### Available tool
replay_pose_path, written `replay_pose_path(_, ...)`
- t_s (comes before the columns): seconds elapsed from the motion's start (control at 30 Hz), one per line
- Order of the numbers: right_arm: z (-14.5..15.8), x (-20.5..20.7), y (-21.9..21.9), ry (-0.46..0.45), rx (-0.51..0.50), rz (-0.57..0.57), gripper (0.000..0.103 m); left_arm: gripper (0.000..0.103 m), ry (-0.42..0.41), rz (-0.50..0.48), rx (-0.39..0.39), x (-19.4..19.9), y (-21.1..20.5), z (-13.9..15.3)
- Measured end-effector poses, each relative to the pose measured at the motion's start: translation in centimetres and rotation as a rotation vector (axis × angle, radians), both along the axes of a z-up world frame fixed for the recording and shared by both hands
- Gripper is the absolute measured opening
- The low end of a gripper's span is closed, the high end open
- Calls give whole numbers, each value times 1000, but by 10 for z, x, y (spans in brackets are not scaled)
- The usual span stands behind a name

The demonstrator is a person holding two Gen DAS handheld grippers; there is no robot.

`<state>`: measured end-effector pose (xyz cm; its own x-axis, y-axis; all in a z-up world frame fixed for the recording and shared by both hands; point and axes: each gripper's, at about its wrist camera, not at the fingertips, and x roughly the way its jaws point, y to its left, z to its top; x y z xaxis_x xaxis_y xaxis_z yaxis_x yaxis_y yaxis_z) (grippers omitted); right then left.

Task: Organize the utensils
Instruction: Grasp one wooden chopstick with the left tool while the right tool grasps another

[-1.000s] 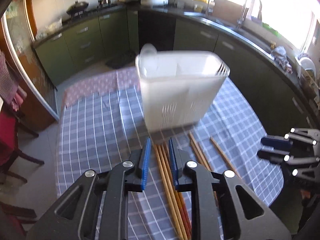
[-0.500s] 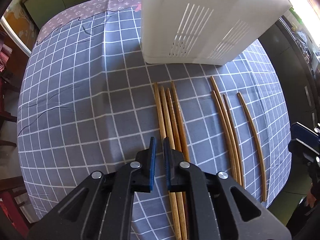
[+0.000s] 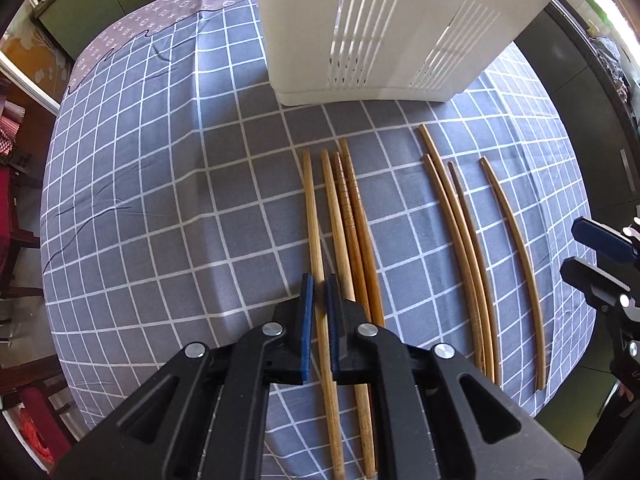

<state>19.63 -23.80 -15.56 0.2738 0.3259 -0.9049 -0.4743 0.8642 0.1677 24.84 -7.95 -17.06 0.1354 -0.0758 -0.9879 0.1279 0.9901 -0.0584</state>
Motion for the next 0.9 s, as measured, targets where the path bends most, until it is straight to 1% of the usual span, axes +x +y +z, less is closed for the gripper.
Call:
replay_pose_path(0.03,-4,2,1,22,-12,4,33,6,6,-3,-3,-2,0,0)
replay_pose_path(0.1,-13,7,3,63,-40,11,30,6,5,-12,-2,-5,-1,1)
replay_pose_path(0.13,-18,9,5,84,-55,17,28,6,0,-16,-2,-8,1,3)
replay_pose_path(0.23,-32,17,8,140,-92,19,27,6,-18,-22,-12,-14,2,11)
replay_pose_path(0.27,-36,20,9,157,-100,18,24,6,-26,-25,-14,-16,3,14)
replay_pose_path(0.3,-40,22,10,169,-111,14,24,6,-33,-27,-14,-19,3,17)
replay_pose_path(0.47,-49,31,17,189,-152,12,23,6,-72,-31,-22,-30,11,33)
replay_pose_path(0.6,-52,33,26,187,-194,21,19,6,-103,-38,-36,-38,16,45)
replay_pose_path(0.63,-51,35,27,185,-205,20,13,6,-109,-43,-38,-38,20,44)
replay_pose_path(0.67,-52,35,28,180,-219,18,10,6,-114,-47,-41,-41,21,46)
replay_pose_path(0.8,-52,35,32,178,-212,13,8,6,-127,-54,-48,-46,24,53)
replay_pose_path(0.9,-48,32,28,176,-181,12,7,6,-134,-55,-52,-45,26,56)
